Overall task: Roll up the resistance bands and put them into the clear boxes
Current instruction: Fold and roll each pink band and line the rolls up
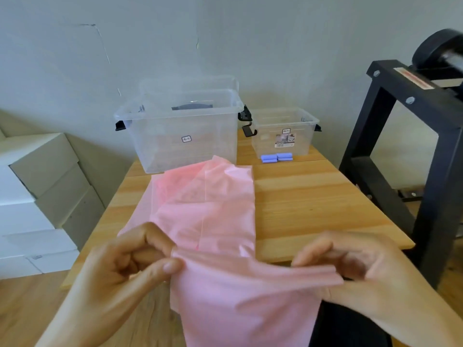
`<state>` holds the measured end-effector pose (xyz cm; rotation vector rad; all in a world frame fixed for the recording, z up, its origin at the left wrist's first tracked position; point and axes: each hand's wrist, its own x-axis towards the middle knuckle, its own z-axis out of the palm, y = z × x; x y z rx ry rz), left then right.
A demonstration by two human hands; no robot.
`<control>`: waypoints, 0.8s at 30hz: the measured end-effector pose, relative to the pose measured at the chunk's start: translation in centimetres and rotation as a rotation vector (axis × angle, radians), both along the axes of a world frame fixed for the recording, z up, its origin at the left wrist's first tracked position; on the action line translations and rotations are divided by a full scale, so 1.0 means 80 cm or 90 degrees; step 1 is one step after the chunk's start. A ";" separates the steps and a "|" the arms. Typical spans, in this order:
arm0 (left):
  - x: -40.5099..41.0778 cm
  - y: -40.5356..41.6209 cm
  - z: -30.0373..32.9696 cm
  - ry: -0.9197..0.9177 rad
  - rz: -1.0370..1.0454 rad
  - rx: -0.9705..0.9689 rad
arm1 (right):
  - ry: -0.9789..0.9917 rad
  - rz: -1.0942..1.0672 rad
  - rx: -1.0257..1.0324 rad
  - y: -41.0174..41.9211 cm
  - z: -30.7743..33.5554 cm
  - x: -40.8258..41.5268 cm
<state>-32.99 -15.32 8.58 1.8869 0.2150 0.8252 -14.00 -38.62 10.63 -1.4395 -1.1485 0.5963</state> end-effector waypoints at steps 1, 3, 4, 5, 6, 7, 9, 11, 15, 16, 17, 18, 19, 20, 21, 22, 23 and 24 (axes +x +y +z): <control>-0.002 0.003 -0.006 0.010 -0.004 -0.002 | 0.000 0.014 -0.019 0.001 -0.003 0.001; 0.003 0.008 -0.013 0.021 -0.026 -0.009 | 0.024 0.020 -0.042 0.007 -0.010 0.005; 0.007 0.010 -0.015 0.019 -0.037 -0.026 | 0.030 0.012 -0.047 0.011 -0.014 0.009; 0.012 0.012 -0.016 0.016 -0.045 -0.050 | 0.027 -0.004 -0.047 0.014 -0.019 0.013; 0.017 0.014 -0.017 0.012 -0.051 -0.074 | 0.026 -0.019 -0.048 0.018 -0.023 0.017; 0.023 0.017 -0.019 0.010 -0.055 -0.091 | 0.023 -0.028 -0.046 0.022 -0.026 0.020; 0.031 0.023 -0.021 0.018 -0.061 -0.102 | 0.003 -0.022 -0.047 0.030 -0.029 0.026; 0.038 0.030 -0.023 0.040 -0.070 -0.104 | 0.004 -0.001 -0.072 0.036 -0.030 0.030; 0.065 0.040 -0.029 0.093 -0.047 -0.139 | 0.012 -0.034 -0.117 0.053 -0.044 0.045; 0.075 0.043 -0.034 0.101 -0.029 -0.152 | 0.008 -0.067 -0.119 0.059 -0.050 0.050; 0.086 0.047 -0.039 0.113 -0.010 -0.165 | 0.008 -0.098 -0.122 0.067 -0.056 0.055; 0.098 0.050 -0.045 0.129 0.011 -0.169 | 0.015 -0.124 -0.125 0.076 -0.062 0.061; 0.110 0.055 -0.052 0.149 0.030 -0.163 | 0.025 -0.148 -0.129 0.086 -0.070 0.067; 0.121 0.061 -0.059 0.173 0.051 -0.153 | 0.034 -0.170 -0.131 0.096 -0.078 0.074; 0.131 0.067 -0.067 0.195 0.072 -0.144 | 0.039 -0.191 -0.132 0.105 -0.087 0.082; 0.140 0.074 -0.073 0.214 0.091 -0.139 | 0.043 -0.207 -0.135 0.114 -0.095 0.089; 0.147 0.081 -0.081 0.233 0.108 -0.137 | 0.046 -0.218 -0.140 0.123 -0.103 0.096; 0.153 0.087 -0.087 0.252 0.116 -0.139 | 0.048 -0.223 -0.148 0.130 -0.111 0.101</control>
